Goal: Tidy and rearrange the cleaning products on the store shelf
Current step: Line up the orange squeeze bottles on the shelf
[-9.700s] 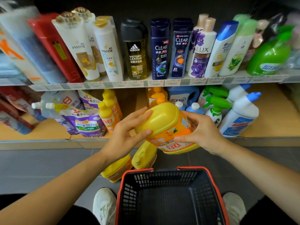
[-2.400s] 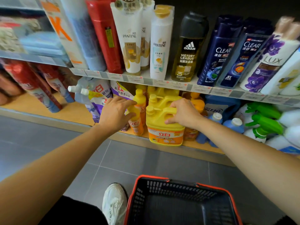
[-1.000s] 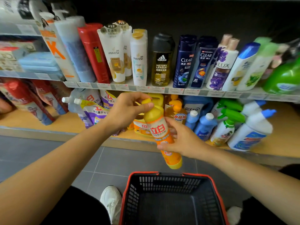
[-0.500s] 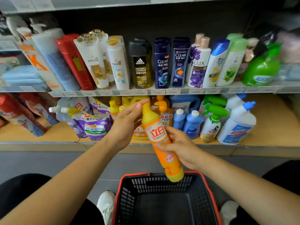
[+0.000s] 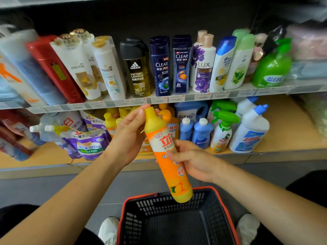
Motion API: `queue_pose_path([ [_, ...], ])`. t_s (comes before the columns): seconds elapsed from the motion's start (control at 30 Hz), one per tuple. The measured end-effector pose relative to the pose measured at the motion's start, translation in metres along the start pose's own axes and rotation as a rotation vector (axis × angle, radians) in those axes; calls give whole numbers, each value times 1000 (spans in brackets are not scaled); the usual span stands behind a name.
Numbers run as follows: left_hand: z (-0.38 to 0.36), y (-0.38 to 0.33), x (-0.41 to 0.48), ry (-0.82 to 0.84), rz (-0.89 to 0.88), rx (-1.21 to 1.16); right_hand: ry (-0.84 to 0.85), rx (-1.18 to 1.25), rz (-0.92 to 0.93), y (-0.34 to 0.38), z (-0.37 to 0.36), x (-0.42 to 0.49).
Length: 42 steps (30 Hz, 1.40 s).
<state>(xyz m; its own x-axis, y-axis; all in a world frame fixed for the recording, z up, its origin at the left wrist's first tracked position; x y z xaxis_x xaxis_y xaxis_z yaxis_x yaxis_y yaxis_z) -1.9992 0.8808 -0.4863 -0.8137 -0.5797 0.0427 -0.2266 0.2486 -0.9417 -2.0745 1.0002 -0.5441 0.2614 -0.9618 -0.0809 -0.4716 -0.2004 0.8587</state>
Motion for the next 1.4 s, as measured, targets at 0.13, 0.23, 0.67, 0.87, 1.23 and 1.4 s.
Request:
queue_pose_path([
  [0.13,9,-2,-4,-58,-40,60,-84,-140,54,6,3,0],
  [0.23,12,-5,-8,-104,-62,97,-198,-330,102,14,9,-3],
  [0.67,16,-13,-17,-204,-82,260,-651,-891,170,40,28,-29],
  [0.87,13,-17,-17,-178,-37,449,-723,-1075,212,49,25,-34],
  [1.23,18,-31,-23,-211,-75,622,-736,-1323,307,66,24,-34],
  [1.4,13,-33,-23,-131,-98,600,-683,-1258,284,62,29,-30],
])
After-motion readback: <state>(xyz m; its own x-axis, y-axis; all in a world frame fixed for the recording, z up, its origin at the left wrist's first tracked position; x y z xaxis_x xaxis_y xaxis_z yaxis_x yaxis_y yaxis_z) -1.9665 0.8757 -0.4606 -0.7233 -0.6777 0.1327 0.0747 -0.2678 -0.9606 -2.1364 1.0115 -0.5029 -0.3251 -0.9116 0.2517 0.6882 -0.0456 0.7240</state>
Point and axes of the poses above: each hand's wrist, its own x-axis towards the middle knuckle, its own z-axis out of the back of the hand, y = z × x, the point moved 9 cm from there along x, towards the middle knuckle, and after that the axes turned 14 degrees about y, right-handed, at the moved point
